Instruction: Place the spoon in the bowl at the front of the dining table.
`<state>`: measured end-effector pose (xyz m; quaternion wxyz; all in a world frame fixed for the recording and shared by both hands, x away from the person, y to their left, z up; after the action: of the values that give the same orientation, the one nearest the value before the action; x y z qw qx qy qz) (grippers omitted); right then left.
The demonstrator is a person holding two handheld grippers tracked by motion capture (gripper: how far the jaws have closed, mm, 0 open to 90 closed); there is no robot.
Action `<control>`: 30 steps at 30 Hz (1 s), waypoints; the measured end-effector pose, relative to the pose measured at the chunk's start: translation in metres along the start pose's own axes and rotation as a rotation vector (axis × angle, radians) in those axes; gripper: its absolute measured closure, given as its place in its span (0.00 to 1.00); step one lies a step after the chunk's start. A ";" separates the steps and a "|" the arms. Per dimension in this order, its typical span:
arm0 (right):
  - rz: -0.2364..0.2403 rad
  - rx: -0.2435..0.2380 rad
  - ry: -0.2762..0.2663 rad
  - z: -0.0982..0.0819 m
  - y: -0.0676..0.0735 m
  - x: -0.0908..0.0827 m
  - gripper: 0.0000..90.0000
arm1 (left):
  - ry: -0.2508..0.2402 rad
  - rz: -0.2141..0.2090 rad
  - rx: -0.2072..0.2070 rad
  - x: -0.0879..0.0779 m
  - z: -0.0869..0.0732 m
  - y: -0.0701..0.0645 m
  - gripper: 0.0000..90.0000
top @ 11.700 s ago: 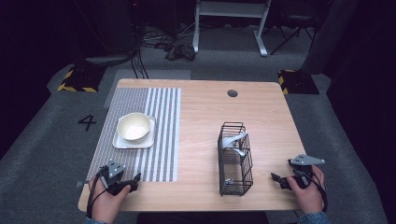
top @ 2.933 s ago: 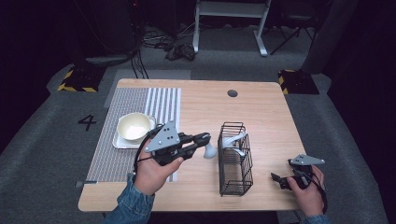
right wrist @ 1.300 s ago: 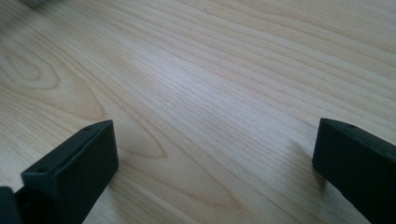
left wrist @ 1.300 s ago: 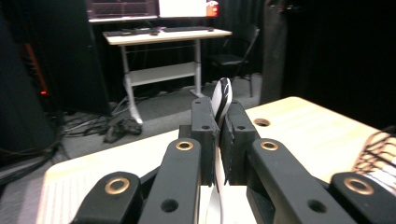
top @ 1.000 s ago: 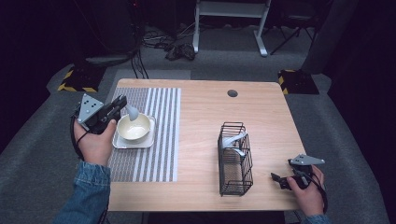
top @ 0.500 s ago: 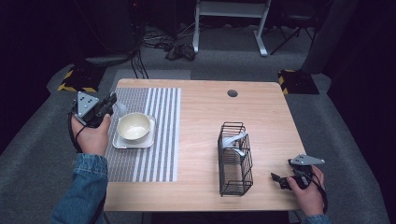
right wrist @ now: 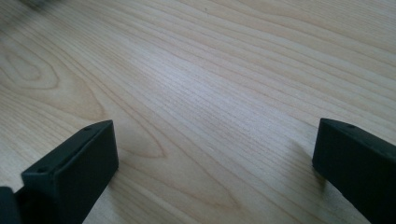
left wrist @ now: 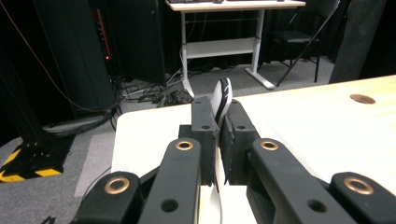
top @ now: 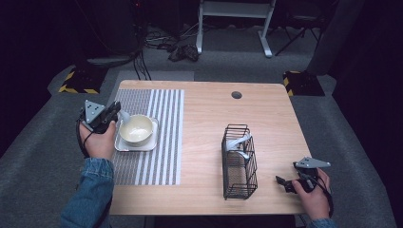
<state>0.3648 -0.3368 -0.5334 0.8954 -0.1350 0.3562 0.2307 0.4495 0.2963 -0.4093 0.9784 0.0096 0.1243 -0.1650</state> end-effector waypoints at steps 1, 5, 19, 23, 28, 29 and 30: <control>0.000 0.000 0.000 0.000 0.000 0.000 0.00 | 0.003 0.002 0.001 0.000 -0.002 0.000 0.95; 0.000 0.000 0.000 0.000 0.000 0.000 0.00 | 0.020 0.002 -0.003 -0.001 -0.009 0.000 0.94; 0.000 0.000 0.000 0.000 0.000 0.000 0.00 | 0.058 0.002 -0.009 0.004 -0.031 -0.001 0.94; 0.000 0.000 0.000 0.000 0.000 0.000 0.00 | 0.064 -0.003 -0.005 0.007 -0.035 -0.003 0.94; 0.000 -0.001 0.000 0.000 0.000 0.000 0.00 | 0.072 -0.003 0.021 0.009 -0.035 -0.008 0.94; 0.000 0.000 0.000 0.000 0.000 0.000 0.00 | 0.077 -0.004 0.028 0.009 -0.035 -0.009 0.94; -0.001 0.000 0.000 0.000 0.000 0.000 0.00 | 0.077 -0.005 0.027 0.009 -0.035 -0.010 0.94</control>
<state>0.3647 -0.3368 -0.5334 0.8955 -0.1351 0.3560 0.2306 0.4465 0.2859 -0.4455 0.9723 0.0291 0.1595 -0.1686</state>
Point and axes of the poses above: each handheld gripper's, and its own axes: x roughly forward along the jaws, z roughly out of its top, y roughly to its left, the point moved 4 cm from there along x, roughly forward along the jaws, and after that the axes turned 6 degrees about -z, right-handed, at the moved point
